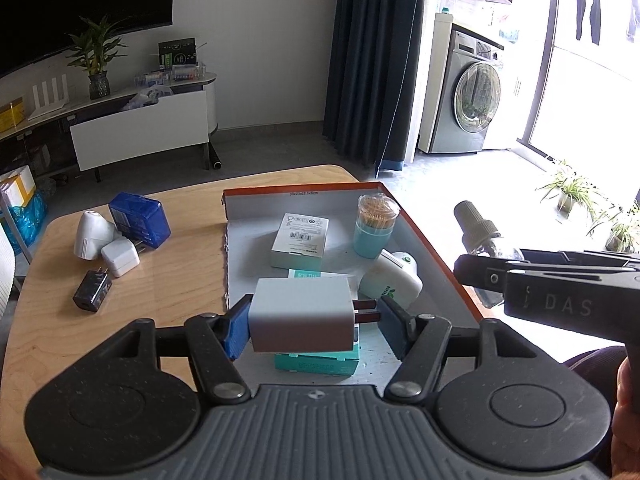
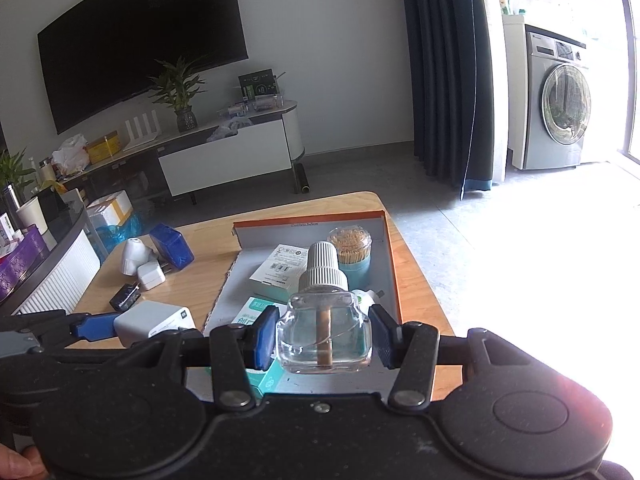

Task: Organize rigid objects
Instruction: 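Carry white charger cube with left tool while right tool carries glass bottle over tray, then lower and release charger cube with left gripper while right gripper releases glass bottle in tray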

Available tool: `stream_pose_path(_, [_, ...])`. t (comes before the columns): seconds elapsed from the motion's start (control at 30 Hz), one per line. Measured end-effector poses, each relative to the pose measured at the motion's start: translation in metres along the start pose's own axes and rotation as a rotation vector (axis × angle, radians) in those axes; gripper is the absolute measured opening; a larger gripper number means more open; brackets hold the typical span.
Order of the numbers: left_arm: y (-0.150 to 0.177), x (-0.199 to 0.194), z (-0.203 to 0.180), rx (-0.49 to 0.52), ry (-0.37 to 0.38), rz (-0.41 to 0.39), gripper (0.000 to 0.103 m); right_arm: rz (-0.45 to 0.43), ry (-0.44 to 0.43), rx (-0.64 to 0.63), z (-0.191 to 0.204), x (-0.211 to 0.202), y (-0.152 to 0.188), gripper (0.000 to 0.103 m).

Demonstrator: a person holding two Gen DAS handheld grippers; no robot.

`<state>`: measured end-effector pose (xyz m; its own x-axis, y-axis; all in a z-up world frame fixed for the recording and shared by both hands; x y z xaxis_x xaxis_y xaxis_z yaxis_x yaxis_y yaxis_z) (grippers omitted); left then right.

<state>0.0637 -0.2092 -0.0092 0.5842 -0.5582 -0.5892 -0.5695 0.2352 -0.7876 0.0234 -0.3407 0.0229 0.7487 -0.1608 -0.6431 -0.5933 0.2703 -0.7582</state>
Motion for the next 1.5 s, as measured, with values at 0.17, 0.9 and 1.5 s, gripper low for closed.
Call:
stream_pose_path(0.17, [0.001, 0.005, -0.006, 0.011, 0.012, 0.011, 0.066, 0.005, 0.015, 0.008, -0.006, 0.003, 0.001, 0.06])
stream_pose_path(0.9, [0.005, 0.025, -0.019, 0.037, 0.049, 0.054, 0.066, 0.039, 0.034, 0.043, -0.021, 0.022, 0.004, 0.06])
stream_pose_path(1.5, [0.011, 0.036, -0.02, 0.037, 0.068, 0.09, 0.066, 0.084, 0.022, 0.041, -0.02, 0.036, 0.012, 0.06])
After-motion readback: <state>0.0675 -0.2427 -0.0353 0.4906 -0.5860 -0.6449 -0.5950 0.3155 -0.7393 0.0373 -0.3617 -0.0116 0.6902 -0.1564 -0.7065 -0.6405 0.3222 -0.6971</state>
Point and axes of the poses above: each gripper's, at about its wrist camera, not at the fingertips, and x roughly the way its jaws point, z to its left, y to its underside, the point moved 7 cm from there along x, roughly the way its jaws point, and after that the axes turned 12 degrees about y, right-handed, at the moved point
